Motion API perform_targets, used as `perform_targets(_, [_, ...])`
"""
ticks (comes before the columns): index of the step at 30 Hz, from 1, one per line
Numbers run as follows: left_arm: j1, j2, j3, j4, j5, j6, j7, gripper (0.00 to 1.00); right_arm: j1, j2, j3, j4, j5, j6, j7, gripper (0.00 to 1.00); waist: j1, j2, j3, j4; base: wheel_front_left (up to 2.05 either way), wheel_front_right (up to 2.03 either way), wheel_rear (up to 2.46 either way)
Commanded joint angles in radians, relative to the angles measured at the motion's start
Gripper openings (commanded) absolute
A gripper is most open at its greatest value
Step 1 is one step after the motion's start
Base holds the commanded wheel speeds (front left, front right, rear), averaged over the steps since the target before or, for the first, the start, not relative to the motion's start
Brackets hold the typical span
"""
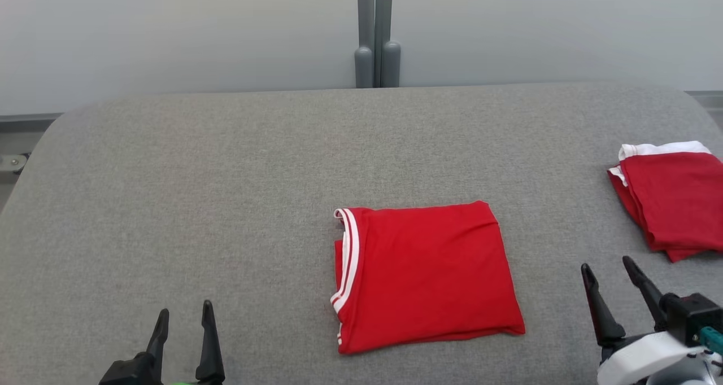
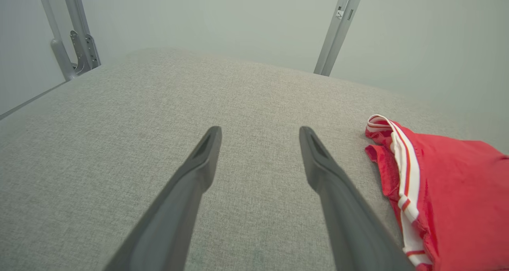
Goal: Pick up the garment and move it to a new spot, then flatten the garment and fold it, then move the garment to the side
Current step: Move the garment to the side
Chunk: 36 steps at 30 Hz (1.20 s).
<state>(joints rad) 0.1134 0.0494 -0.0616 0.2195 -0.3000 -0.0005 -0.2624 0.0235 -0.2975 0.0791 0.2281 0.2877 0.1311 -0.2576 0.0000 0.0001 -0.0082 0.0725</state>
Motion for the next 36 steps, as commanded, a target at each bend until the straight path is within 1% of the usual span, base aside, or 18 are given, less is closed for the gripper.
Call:
perform_targets(1, [0.017,0.003,0.012,0.001,0.008,-0.005,-0.003,1.0,0.019,0.021,-0.016,-0.015,-0.026,-0.001,-0.008,1.0,0.0,-0.0001,-0.02,-0.022,0.0,0.0,0.0])
perform_targets(3, [0.019,0.003,0.021,0.003,0.016,-0.01,-0.003,1.0,0.05,0.045,-0.041,-0.043,-0.066,-0.001,-0.009,1.0,0.0,-0.0001,-0.022,-0.028,0.0,0.0,0.0])
perform_targets(6, [0.019,0.002,0.022,0.014,0.038,-0.037,-0.003,1.0,0.091,0.089,-0.088,-0.081,-0.118,-0.001,-0.007,1.0,0.0,-0.0001,-0.025,-0.033,0.0,0.0,0.0])
perform_targets(10, [0.01,0.003,0.042,0.033,0.05,-0.058,-0.003,1.0,0.126,0.123,-0.134,-0.1,-0.161,-0.001,-0.007,1.0,0.0,-0.0001,-0.023,-0.032,0.0,0.0,0.0])
perform_targets(13, [-0.007,0.003,0.054,0.049,0.055,-0.067,-0.003,1.0,0.135,0.14,-0.149,-0.087,-0.175,-0.001,-0.007,1.0,0.0,-0.0001,-0.021,-0.029,0.0,0.0,0.0])
perform_targets(16, [-0.009,0.003,0.059,0.051,0.054,-0.07,-0.003,1.0,0.124,0.143,-0.145,-0.081,-0.177,-0.001,-0.007,1.0,0.0,-0.0001,-0.02,-0.027,0.0,0.0,0.0])
perform_targets(18, [-0.009,0.003,0.062,0.051,0.054,-0.071,-0.003,1.0,0.104,0.152,-0.139,-0.071,-0.149,-0.001,-0.007,1.0,0.0,-0.0001,-0.017,-0.027,0.0,0.0,0.0])
perform_targets(20, [-0.007,0.003,0.059,0.049,0.051,-0.069,-0.003,1.0,0.08,0.134,-0.114,-0.054,-0.14,-0.001,-0.007,1.0,0.0,-0.0001,-0.014,-0.023,0.0,0.0,0.0])
perform_targets(21, [-0.006,0.003,0.057,0.047,0.049,-0.066,-0.003,1.0,0.066,0.135,-0.103,-0.024,-0.112,-0.001,-0.007,1.0,0.0,-0.0001,-0.011,-0.023,0.0,0.0,0.0])
perform_targets(23, [-0.007,0.003,0.052,0.044,0.046,-0.06,-0.003,1.0,0.01,0.113,-0.051,0.05,-0.072,-0.001,0.01,1.0,0.0,-0.0001,0.0,-0.025,0.0,0.0,0.0])
perform_targets(25, [-0.012,0.002,0.039,0.039,0.054,-0.062,-0.003,1.0,-0.082,0.094,0.014,0.102,-0.008,0.0,0.076,1.0,0.0,-0.0001,0.017,-0.029,0.0,0.0,0.0])
perform_targets(28, [-0.029,0.003,0.022,0.036,0.063,-0.067,-0.003,1.0,-0.192,0.058,0.131,0.176,0.085,-0.001,0.222,1.0,0.0,-0.0001,0.047,-0.027,0.0,0.0,0.0])
perform_targets(30, [-0.036,0.003,0.019,0.034,0.069,-0.07,-0.003,1.0,-0.264,0.045,0.172,0.219,0.17,-0.001,0.305,1.0,0.0,-0.0001,0.06,-0.022,0.0,0.0,0.0])
perform_targets(32, [-0.044,0.003,0.021,0.038,0.074,-0.071,-0.003,1.0,-0.319,0.031,0.222,0.259,0.228,-0.001,0.381,1.0,0.0,-0.0001,0.073,-0.013,0.0,0.0,0.0])
perform_targets(34, [-0.055,0.003,0.022,0.042,0.079,-0.073,-0.003,1.0,-0.364,0.025,0.243,0.304,0.277,-0.001,0.416,1.0,0.0,-0.0001,0.082,-0.002,0.0,0.0,0.0])
perform_targets(36, [-0.065,0.003,0.021,0.043,0.083,-0.077,-0.003,1.0,-0.391,0.028,0.263,0.346,0.318,0.0,0.424,1.0,0.0,-0.0001,0.089,0.01,0.0,0.0,0.0])
